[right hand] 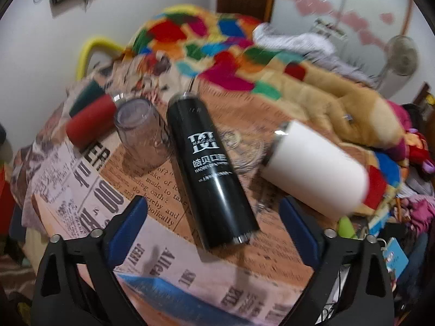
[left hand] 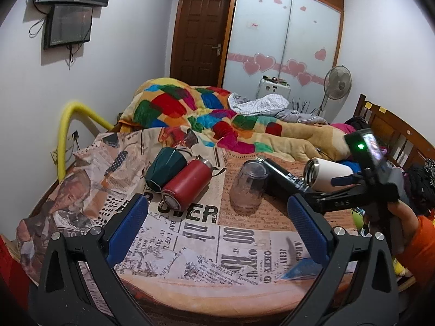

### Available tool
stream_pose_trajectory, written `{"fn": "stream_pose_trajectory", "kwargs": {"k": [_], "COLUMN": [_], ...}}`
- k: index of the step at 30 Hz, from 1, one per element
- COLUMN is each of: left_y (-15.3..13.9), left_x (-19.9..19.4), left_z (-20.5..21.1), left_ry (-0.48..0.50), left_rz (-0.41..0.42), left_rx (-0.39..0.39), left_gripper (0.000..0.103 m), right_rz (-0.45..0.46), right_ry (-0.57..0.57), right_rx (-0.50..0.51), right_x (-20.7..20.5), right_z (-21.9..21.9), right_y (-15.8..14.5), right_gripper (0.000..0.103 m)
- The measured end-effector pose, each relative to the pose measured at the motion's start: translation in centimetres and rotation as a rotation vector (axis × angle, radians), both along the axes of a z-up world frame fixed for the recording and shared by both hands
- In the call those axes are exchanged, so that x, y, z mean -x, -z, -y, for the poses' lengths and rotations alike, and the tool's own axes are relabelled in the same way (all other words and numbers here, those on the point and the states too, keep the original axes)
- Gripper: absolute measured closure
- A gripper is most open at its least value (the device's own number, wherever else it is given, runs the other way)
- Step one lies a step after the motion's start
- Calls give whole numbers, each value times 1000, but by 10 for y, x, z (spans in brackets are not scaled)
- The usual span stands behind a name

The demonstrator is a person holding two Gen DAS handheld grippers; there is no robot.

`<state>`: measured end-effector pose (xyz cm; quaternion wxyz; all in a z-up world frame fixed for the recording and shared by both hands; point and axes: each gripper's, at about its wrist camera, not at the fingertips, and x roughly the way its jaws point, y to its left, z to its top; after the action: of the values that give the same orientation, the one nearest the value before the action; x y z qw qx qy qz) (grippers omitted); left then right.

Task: Flip cup upright
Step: 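Move the right gripper down to the lying black thermos bottle, then close the right gripper around the black thermos body and lift it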

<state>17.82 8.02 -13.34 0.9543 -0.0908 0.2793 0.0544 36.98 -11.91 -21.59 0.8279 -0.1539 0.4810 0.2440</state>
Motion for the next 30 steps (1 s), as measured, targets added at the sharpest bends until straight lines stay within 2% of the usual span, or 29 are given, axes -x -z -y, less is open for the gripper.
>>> {"fn": "stream_pose_trajectory", "kwargs": {"k": [3, 5, 15, 17, 20, 26, 30], "left_y": [6, 8, 17, 17, 18, 17, 15], "left_x": [-9, -10, -20, -21, -21, -19, -16], "left_z": [-2, -3, -4, -5, -5, -5, -5], "left_ry": [0, 1, -1, -1, 0, -2, -4], "left_rz": [-11, -14, -28, -28, -29, -21, -17], "left_rx": [3, 1, -1, 2, 2, -11, -16], "left_gripper": [0, 0, 0, 0, 0, 0, 0], "right_rz": [-56, -84, -98, -115, -153, -171, -155], "right_ry": [-38, -53, -120, -122, -117, -91, -66], "right_rx": [47, 64, 215, 230, 200, 157, 120], "right_x": [-17, -22, -40, -46, -51, -45, -38], "right_z": [-12, -16, -40, -44, -42, -39, -33], "right_y": [15, 21, 45, 50, 51, 49, 36], "right_gripper": [17, 25, 27, 38, 40, 41, 41]}}
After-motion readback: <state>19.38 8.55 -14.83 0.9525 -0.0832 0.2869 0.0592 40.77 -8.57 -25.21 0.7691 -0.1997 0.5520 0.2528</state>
